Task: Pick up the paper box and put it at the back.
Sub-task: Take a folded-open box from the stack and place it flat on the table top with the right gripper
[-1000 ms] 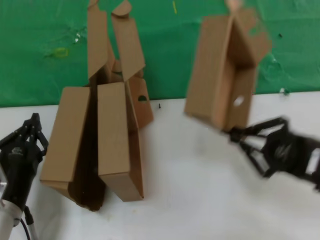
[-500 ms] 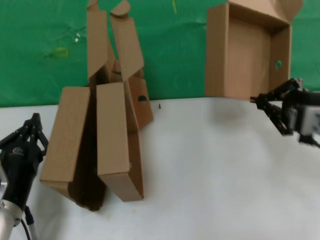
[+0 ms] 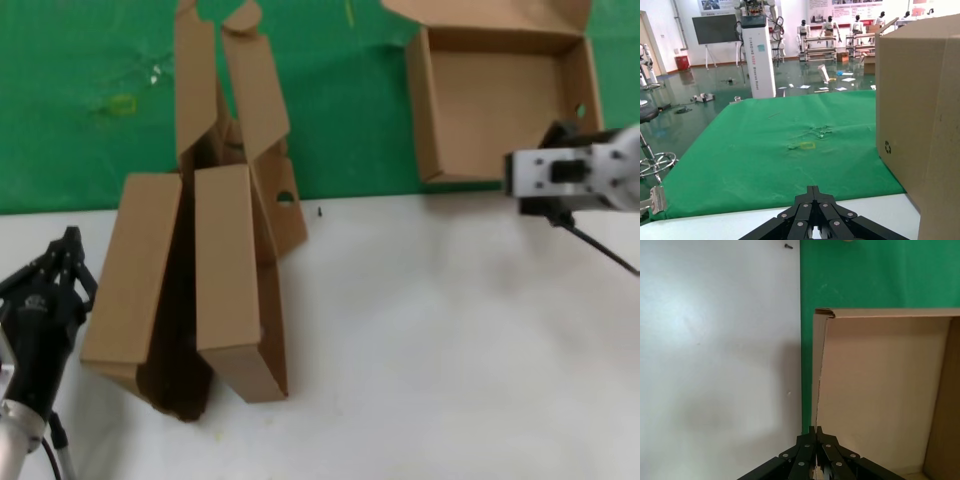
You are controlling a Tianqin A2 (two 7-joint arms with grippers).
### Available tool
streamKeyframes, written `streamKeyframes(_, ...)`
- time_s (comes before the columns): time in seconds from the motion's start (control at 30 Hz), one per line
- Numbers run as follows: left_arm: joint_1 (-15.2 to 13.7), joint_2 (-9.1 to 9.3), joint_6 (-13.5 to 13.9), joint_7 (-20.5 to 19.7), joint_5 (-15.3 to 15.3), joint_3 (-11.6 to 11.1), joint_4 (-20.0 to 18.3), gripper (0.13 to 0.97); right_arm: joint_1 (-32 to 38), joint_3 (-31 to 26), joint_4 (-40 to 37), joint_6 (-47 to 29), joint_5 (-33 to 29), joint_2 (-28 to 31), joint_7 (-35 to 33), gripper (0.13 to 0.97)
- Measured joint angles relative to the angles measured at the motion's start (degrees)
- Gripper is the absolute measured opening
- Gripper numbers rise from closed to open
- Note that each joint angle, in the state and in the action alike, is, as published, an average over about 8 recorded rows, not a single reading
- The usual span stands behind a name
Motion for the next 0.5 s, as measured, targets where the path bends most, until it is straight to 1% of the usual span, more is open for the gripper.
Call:
streamKeyframes(0.1, 0.0, 0.00, 0.0, 0.0, 0.0, 0.0, 0.0, 0.143, 3.8, -1.6, -4.4, -3.1, -2.2, -4.2, 0.3, 0.149)
streamKeyframes(0.2, 0.0, 0.00, 0.0, 0.0, 0.0, 0.0, 0.0, 0.143, 6.9, -2.9, -9.3, -4.4, -3.8, -8.2, 0.7, 0.149)
streamKeyframes(0.37, 0.0, 0.00, 0.0, 0.0, 0.0, 0.0, 0.0, 0.143, 10.4, -4.9, -16.5, -4.3, -6.4, -13.6, 0.8, 0.149)
streamKeyframes(0.5, 0.0, 0.00, 0.0, 0.0, 0.0, 0.0, 0.0, 0.143, 11.9, -6.4, -20.2, -3.8, -8.1, -16.6, 0.3, 0.148)
